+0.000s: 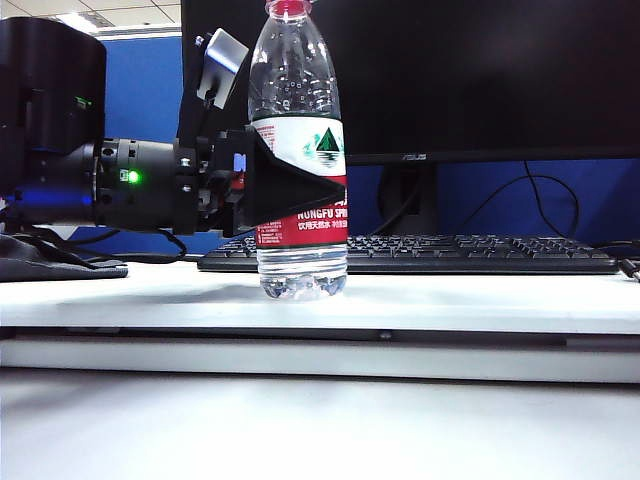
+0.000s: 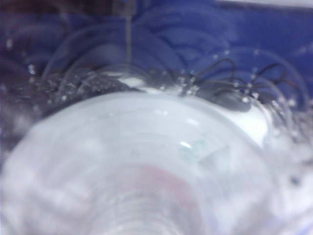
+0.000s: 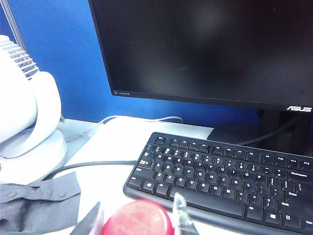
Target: Unscrew the cap from the plastic bottle on the table.
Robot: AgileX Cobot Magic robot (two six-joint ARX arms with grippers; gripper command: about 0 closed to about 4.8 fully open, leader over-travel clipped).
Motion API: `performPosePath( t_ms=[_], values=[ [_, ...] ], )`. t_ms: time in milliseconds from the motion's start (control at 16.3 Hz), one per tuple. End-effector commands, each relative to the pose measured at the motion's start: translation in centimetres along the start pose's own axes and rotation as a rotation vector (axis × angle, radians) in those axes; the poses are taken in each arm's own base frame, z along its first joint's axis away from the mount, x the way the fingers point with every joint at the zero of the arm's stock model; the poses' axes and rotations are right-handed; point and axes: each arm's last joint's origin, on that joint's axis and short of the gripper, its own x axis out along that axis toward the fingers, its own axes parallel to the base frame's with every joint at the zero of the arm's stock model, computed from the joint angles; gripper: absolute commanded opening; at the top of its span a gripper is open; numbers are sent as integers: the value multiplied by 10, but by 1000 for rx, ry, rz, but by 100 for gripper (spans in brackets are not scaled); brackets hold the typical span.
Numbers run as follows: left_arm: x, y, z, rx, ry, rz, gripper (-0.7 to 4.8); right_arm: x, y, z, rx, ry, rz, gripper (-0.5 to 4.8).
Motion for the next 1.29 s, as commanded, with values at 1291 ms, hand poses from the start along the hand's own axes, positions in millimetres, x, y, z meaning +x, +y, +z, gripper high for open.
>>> performPosePath(
  t_ms=[1291],
  values=[
    [0,-1,-1,19,11,-10,277,18,-69,2,-204,423,413,71]
  ],
)
